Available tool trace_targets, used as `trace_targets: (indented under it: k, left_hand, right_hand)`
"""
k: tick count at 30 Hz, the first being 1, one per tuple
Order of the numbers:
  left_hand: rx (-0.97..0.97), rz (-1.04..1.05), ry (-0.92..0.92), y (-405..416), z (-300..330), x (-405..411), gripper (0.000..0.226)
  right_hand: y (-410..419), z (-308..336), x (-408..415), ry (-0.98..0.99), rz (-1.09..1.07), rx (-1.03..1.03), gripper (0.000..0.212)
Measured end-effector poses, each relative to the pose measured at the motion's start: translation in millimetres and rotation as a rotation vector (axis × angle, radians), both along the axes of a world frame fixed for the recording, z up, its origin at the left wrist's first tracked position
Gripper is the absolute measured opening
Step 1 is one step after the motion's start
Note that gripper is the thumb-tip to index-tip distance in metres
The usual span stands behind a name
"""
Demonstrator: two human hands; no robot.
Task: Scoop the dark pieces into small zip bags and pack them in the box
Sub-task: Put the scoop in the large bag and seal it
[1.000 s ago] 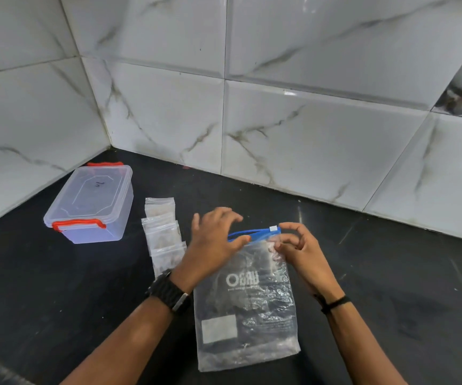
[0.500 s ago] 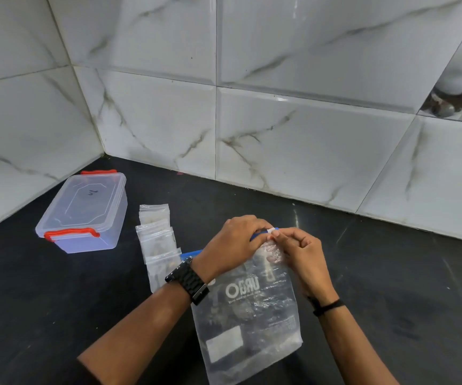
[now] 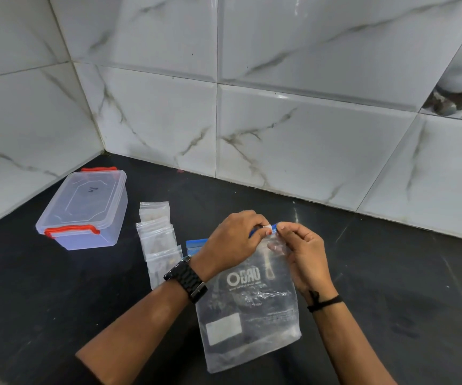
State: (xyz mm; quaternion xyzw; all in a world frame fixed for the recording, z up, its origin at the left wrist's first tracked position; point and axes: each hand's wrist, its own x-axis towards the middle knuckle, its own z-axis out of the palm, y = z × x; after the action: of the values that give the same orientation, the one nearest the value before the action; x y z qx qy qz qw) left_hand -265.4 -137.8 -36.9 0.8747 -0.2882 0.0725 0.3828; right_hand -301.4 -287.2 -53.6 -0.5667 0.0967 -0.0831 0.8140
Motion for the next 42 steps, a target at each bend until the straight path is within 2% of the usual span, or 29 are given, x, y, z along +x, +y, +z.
trace_targets:
  k: [5,11,17,24,31,32,34,36,37,39,40,42]
  left_hand:
    - [0.093,0.033,0.021,7.8,-1.7,-6.7,0.018]
    - [0.293,0.056,-0.119,24.7,-8.7,-7.8,0.021]
    - [0.342,0.042,-0.11,48.2,-10.6,-4.2,0.021]
    - [0.3,0.015,-0.051,70.7,-16.1,3.1,0.018]
    - [0.199,0.052,0.057,87.6,-21.6,12.5,0.012]
    - [0.146,0.071,0.097,88.1,-21.1,12.6,0.012]
    - [-0.081,0.102,0.264,85.9,-22.9,9.7,0.011]
    - [-0.284,0.105,0.48,83.2,-31.3,4.8,0.038]
    - [-0.307,0.085,0.563,81.8,-38.6,2.3,0.053]
    - [-0.322,0.031,0.665,76.5,-53.3,-4.6,0.064]
    - [-0.361,0.027,0.697,73.8,-57.8,-7.4,0.064]
    - [-0.458,0.09,0.722,69.8,-63.0,-8.4,0.05]
  right_hand:
    - [-6.0,-4.7,4.6,-0.027,-0.104,-0.086,0.013]
    - [-14.3,-8.7,9.0,-0.018,-0.201,-0.12,0.015]
    - [-23.4,-11.0,12.1,0.004,-0.237,-0.087,0.012]
    - [-23.6,-12.5,17.1,-0.007,-0.256,-0.079,0.012]
    - [-21.7,-19.0,26.4,-0.029,-0.22,-0.148,0.015]
    - [-21.3,-20.3,28.0,-0.03,-0.208,-0.14,0.014]
    - [-21.9,-22.5,31.1,0.003,-0.185,-0.13,0.014]
    - [-22.8,-24.7,33.7,0.043,-0.186,-0.128,0.014]
    - [-23.5,-26.8,35.6,0.061,-0.189,-0.123,0.013]
    - [-25.8,-30.6,40.5,0.092,-0.179,-0.121,0.014]
    - [-26.3,-31.4,42.2,0.118,-0.148,-0.134,0.024]
    - [-29.1,-27.8,41.8,0.193,-0.016,-0.222,0.066]
